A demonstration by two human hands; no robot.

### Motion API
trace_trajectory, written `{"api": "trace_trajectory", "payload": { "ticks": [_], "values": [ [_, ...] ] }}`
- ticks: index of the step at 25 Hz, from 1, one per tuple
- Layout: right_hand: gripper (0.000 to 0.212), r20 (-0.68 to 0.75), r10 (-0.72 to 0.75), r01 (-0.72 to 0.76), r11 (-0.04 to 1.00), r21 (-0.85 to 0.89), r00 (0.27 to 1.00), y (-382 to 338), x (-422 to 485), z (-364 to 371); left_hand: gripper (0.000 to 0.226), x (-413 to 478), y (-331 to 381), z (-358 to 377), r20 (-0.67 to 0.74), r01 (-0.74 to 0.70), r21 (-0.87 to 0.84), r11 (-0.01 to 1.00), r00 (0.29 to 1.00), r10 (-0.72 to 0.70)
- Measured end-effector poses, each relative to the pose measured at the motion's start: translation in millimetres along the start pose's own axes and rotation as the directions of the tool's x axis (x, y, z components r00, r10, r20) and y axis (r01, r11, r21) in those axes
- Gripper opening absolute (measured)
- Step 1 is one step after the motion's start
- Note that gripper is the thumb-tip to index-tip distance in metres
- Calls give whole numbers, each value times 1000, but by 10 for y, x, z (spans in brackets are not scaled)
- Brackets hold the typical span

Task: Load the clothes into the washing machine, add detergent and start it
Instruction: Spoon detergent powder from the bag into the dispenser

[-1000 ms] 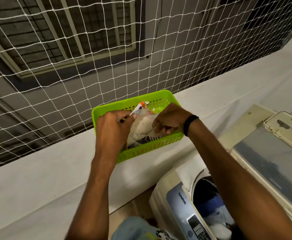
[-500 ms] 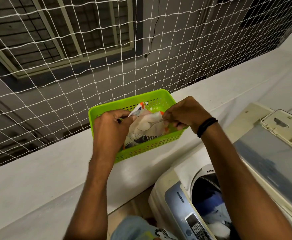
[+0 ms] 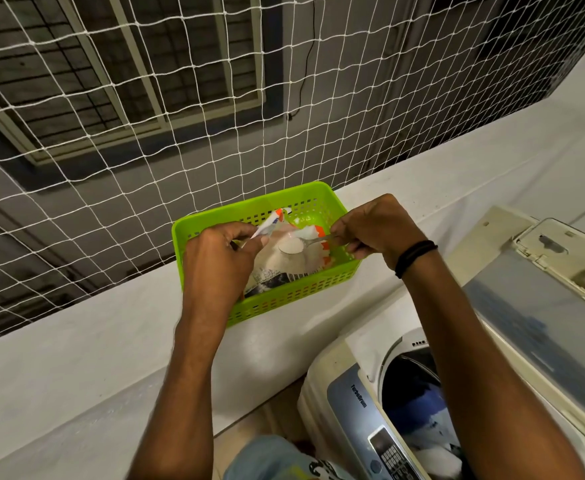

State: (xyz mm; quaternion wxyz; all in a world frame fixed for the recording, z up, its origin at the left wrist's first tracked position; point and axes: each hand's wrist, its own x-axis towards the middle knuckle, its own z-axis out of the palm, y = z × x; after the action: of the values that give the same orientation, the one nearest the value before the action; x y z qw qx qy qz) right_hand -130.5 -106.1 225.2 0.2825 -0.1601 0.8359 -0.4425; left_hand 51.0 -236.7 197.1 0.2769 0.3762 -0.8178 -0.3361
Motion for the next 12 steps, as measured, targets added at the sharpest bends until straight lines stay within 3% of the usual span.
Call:
{"api": "trace_trajectory", "payload": {
  "ticks": [12],
  "values": [
    [14, 55, -33, 20, 973, 231, 998, 212, -321, -328, 27, -49, 57, 16, 31, -9, 136, 991, 1000, 5]
  ]
}}
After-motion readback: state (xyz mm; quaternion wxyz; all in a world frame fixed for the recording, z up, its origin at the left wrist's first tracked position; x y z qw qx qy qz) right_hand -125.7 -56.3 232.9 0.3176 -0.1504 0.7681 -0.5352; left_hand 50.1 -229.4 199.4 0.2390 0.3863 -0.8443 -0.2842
